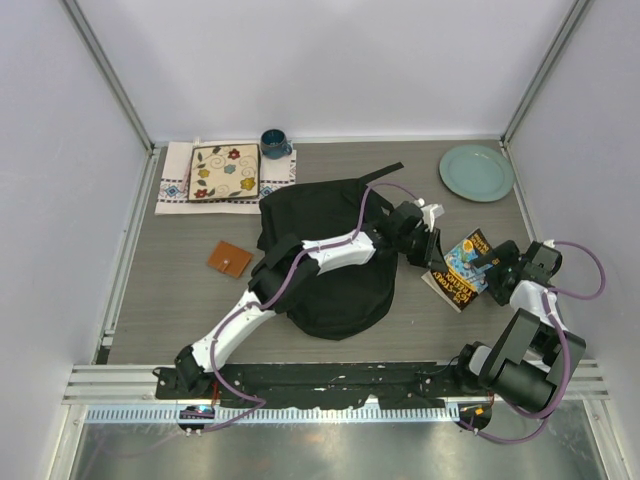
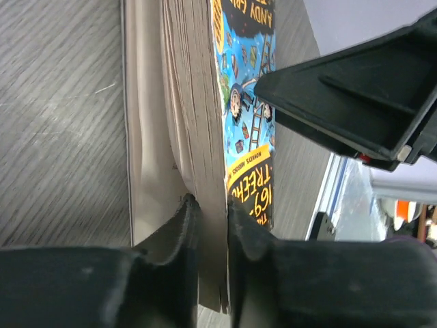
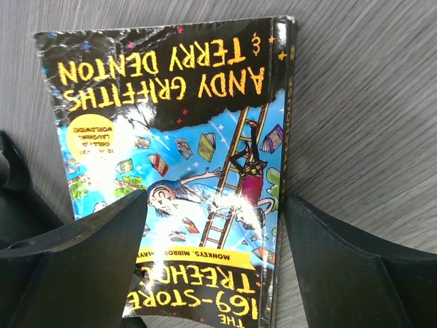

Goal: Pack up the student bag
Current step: Pick up the book from the center of the board.

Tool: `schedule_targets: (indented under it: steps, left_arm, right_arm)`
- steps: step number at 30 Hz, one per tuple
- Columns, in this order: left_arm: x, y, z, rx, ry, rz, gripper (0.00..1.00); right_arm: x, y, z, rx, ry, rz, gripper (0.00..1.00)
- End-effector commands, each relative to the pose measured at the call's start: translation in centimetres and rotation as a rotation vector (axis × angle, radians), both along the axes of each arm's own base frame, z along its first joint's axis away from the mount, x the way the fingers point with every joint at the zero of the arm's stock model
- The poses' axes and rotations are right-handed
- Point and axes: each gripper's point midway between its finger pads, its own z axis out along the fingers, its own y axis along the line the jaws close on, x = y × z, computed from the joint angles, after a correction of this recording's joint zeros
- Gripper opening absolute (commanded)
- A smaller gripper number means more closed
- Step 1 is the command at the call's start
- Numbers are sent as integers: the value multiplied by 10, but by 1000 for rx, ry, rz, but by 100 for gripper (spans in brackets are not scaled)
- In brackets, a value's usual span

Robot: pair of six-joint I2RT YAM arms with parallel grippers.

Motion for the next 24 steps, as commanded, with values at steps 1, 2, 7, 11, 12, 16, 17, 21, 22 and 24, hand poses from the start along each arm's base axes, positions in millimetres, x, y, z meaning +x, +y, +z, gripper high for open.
schedule_targets:
  steps: [1, 2, 7, 11, 12, 16, 17, 21, 22, 24]
  left_arm:
    - [-24, -16, 64, -136, -22, -72, 0]
    - [-23, -15, 70, -137, -28, -63, 0]
    - [-8, 1, 82, -48, -97, 30, 0]
    - [1, 22, 124, -16, -208, 86, 0]
    - [0, 30, 145, -25, -240, 102, 0]
    - [3, 61, 204, -65, -335, 160, 0]
    - [3, 69, 206, -58, -345, 168, 0]
    - [1, 103, 248, -74, -421, 244, 0]
    - [-3, 114, 270, -106, -444, 260, 0]
    - [-3, 127, 269, -90, -458, 297, 0]
  right_arm:
    - [-14, 30, -8, 123, 40, 54, 86]
    - [-13, 31, -4, 122, 30, 55, 86]
    - [-10, 27, 28, 102, 4, 47, 86]
    - [-9, 33, 53, 123, -82, -1, 87]
    - [-9, 36, 62, 121, -123, -3, 89]
    - [-8, 49, 114, 143, -274, -1, 91]
    - [-7, 54, 121, 154, -281, 4, 91]
    - [-3, 73, 139, 241, -307, 90, 91]
    - [1, 79, 147, 263, -338, 123, 91]
    - [5, 96, 171, 301, -408, 199, 91]
